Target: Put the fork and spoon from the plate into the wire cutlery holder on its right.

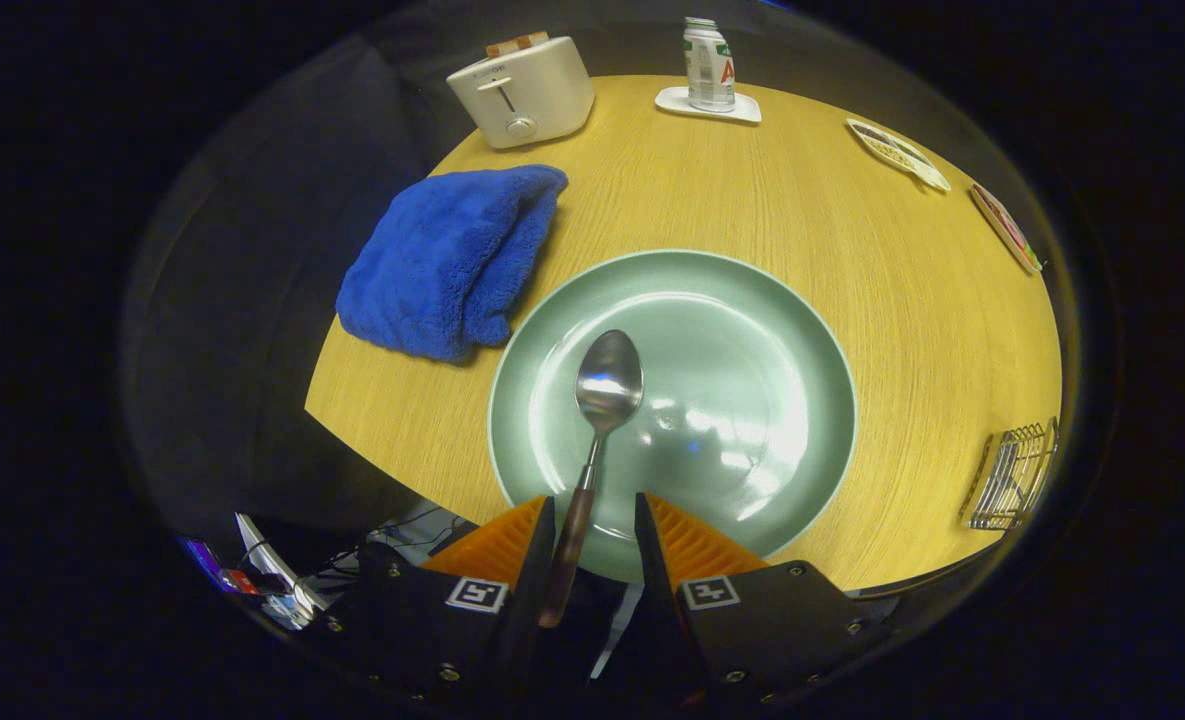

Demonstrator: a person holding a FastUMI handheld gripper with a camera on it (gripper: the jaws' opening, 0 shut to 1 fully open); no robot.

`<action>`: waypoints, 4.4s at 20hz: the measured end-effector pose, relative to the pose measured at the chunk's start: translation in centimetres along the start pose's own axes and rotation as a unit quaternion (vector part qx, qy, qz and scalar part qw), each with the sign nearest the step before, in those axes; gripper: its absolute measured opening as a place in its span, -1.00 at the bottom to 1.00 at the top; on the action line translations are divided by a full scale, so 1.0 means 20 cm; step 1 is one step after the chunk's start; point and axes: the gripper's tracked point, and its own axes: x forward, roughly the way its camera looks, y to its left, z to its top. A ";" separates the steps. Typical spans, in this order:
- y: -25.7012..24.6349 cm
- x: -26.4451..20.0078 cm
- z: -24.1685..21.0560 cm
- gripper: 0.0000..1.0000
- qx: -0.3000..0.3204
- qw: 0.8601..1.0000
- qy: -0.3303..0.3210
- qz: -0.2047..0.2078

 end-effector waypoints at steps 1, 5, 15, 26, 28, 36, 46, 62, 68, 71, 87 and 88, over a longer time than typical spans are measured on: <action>0.00 0.01 0.01 -0.02 0.000 1.000 0.001 -0.003; -0.02 0.07 -0.01 -0.45 0.017 1.000 0.016 -0.008; -0.11 0.08 -0.02 -0.96 0.062 0.998 0.016 -0.011; -0.33 -0.06 0.03 -0.96 0.116 0.993 -0.019 -0.021; -0.41 -0.10 0.04 -0.96 0.129 0.991 -0.030 -0.028; -0.71 -0.32 0.05 -0.96 0.189 0.977 -0.075 -0.055; -1.14 -0.67 -0.02 -0.96 0.264 0.952 -0.128 -0.091; -1.38 -0.75 -0.42 -0.96 0.350 0.928 -0.068 -0.105; -1.39 -0.77 -0.34 -0.84 0.357 0.926 -0.084 -0.094; -1.41 -0.78 -0.32 -0.84 0.349 0.927 -0.087 -0.103; -1.43 -0.77 -0.28 -0.58 0.344 0.926 -0.098 -0.118; -1.42 -0.77 -0.28 -0.58 0.346 0.926 -0.098 -0.116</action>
